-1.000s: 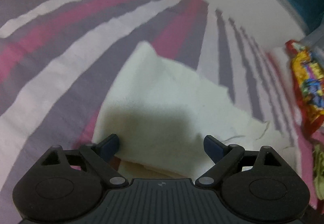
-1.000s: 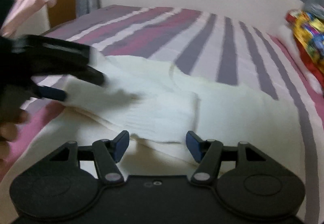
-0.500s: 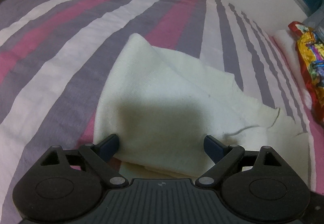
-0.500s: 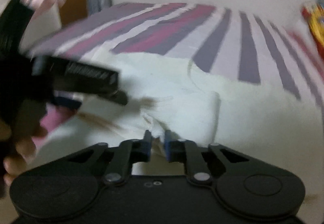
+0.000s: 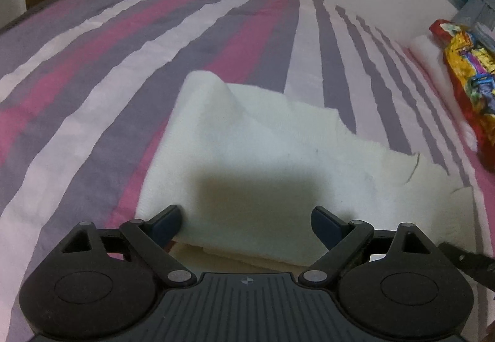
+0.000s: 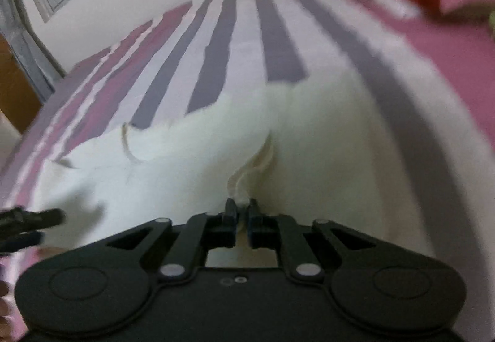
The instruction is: Fold small clothes
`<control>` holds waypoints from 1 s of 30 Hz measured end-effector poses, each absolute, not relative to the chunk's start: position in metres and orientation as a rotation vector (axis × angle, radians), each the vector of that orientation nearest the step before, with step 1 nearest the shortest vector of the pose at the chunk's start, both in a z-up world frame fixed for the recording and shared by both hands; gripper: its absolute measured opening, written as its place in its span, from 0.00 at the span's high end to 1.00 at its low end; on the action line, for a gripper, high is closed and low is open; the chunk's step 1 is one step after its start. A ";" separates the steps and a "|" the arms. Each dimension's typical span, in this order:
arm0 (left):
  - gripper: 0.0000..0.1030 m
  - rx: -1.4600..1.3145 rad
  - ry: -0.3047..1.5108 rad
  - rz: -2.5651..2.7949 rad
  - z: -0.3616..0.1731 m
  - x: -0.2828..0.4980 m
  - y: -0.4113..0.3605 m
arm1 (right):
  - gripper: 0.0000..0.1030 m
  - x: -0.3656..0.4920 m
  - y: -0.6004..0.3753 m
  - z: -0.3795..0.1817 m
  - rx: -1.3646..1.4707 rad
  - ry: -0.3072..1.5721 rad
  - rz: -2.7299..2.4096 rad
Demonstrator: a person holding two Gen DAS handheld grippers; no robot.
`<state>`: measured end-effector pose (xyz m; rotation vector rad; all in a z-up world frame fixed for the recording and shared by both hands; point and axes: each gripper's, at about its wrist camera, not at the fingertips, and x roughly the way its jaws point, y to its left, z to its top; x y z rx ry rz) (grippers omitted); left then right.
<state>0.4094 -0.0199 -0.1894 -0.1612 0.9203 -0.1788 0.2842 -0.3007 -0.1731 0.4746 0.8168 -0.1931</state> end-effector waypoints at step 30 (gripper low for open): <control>0.13 -0.146 0.830 -0.205 -0.165 0.404 -0.032 | 0.78 0.260 -0.316 -0.143 0.301 0.693 -0.338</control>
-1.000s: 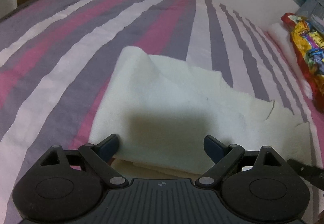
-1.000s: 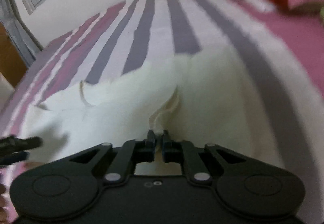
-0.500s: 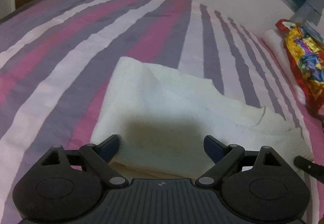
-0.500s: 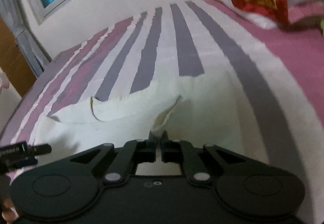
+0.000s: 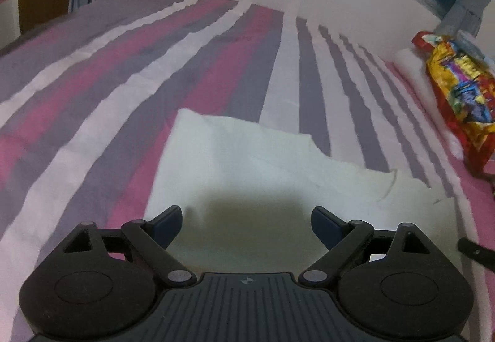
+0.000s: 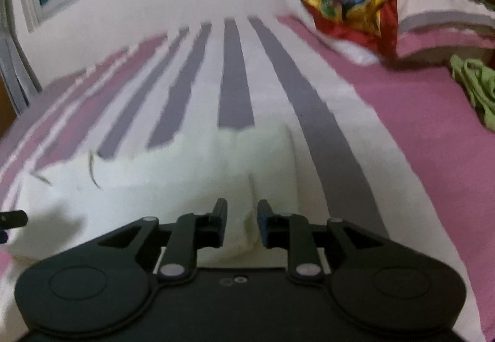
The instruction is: Fold small clothes
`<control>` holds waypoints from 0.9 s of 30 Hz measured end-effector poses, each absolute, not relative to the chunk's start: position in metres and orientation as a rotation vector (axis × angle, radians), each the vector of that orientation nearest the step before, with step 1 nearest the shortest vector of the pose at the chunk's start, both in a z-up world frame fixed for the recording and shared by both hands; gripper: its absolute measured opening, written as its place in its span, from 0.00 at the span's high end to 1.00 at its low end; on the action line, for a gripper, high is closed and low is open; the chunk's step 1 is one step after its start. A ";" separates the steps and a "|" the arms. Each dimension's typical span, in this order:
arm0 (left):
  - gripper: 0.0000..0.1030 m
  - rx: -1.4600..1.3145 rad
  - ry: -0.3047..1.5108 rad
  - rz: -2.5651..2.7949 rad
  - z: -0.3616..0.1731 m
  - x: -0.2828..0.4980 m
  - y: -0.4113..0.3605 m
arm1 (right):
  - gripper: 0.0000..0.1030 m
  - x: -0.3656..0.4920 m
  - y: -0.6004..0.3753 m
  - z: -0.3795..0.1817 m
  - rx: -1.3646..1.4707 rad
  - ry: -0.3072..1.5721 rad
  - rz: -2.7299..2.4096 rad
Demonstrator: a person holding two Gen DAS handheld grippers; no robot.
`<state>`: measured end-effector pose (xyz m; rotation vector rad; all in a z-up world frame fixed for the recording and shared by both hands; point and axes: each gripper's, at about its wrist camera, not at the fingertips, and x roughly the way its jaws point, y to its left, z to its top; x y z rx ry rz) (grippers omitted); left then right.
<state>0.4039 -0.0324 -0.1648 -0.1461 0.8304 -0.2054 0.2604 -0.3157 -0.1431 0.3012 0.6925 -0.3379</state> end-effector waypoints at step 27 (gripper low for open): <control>0.13 -0.001 0.893 -0.182 -0.178 0.338 -0.031 | 0.78 0.252 -0.281 -0.140 0.197 0.858 -0.210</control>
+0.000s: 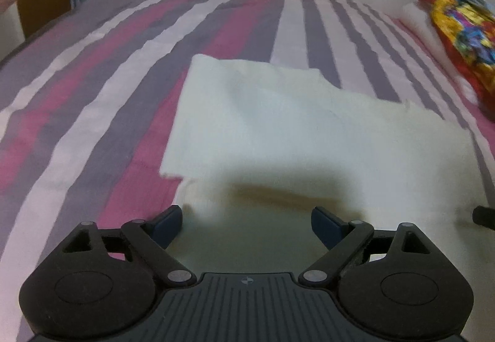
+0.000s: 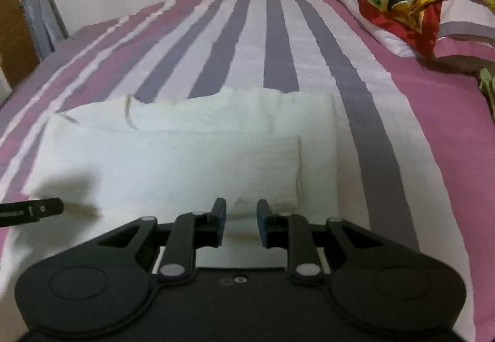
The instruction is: Fold small clothes
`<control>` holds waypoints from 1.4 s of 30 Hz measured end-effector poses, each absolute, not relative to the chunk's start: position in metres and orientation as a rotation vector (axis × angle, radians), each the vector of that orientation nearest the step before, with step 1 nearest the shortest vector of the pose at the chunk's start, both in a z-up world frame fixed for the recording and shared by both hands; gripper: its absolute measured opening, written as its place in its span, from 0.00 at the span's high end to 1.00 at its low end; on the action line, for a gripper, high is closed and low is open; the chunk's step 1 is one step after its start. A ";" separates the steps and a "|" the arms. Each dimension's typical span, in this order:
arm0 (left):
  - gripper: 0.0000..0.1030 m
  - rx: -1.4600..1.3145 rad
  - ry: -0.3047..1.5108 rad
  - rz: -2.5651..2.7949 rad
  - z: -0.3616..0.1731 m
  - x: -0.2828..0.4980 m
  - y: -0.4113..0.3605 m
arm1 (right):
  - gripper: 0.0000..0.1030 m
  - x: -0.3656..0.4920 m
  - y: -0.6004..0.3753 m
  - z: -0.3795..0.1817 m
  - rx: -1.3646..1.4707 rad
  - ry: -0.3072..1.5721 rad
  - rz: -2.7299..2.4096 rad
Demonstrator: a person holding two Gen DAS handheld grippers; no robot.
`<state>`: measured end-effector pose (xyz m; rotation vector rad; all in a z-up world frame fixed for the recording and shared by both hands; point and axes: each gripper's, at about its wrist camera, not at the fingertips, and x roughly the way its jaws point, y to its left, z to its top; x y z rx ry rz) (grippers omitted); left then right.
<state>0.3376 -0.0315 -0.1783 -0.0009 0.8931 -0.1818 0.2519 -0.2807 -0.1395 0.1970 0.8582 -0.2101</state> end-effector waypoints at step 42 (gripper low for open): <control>0.13 -0.024 0.955 -0.179 -0.164 0.086 0.053 | 0.54 -0.020 -0.211 -0.118 0.261 0.907 -0.154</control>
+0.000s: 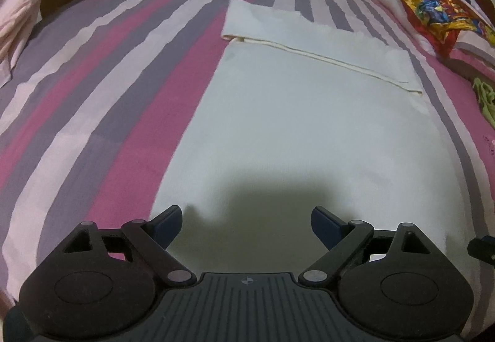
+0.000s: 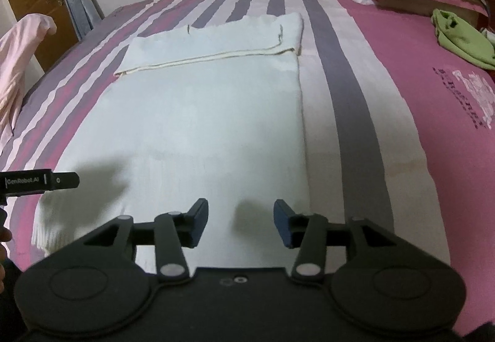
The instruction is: Fold small clothes
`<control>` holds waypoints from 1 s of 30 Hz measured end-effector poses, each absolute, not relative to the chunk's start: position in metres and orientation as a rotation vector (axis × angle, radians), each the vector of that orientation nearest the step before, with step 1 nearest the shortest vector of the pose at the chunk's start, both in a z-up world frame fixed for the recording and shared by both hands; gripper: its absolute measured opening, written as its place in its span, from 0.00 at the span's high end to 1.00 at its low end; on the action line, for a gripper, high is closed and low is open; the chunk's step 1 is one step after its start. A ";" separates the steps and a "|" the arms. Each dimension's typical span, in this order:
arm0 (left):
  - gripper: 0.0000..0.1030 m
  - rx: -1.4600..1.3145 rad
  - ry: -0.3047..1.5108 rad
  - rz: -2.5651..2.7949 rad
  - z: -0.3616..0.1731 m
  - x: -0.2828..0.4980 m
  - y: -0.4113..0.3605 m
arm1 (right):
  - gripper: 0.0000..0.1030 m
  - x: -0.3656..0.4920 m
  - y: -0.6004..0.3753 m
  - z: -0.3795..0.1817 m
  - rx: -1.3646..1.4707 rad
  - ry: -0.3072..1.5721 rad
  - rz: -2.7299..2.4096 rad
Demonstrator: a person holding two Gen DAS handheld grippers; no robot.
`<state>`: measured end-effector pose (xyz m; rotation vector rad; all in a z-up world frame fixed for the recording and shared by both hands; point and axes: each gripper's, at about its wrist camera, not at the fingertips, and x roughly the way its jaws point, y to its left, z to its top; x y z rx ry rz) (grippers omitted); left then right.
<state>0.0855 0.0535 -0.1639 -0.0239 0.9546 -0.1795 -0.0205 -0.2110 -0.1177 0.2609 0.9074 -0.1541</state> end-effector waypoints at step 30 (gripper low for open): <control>0.13 -0.204 1.009 -0.135 -0.199 0.061 0.135 | 0.39 -0.060 -0.224 -0.158 0.337 1.036 -0.221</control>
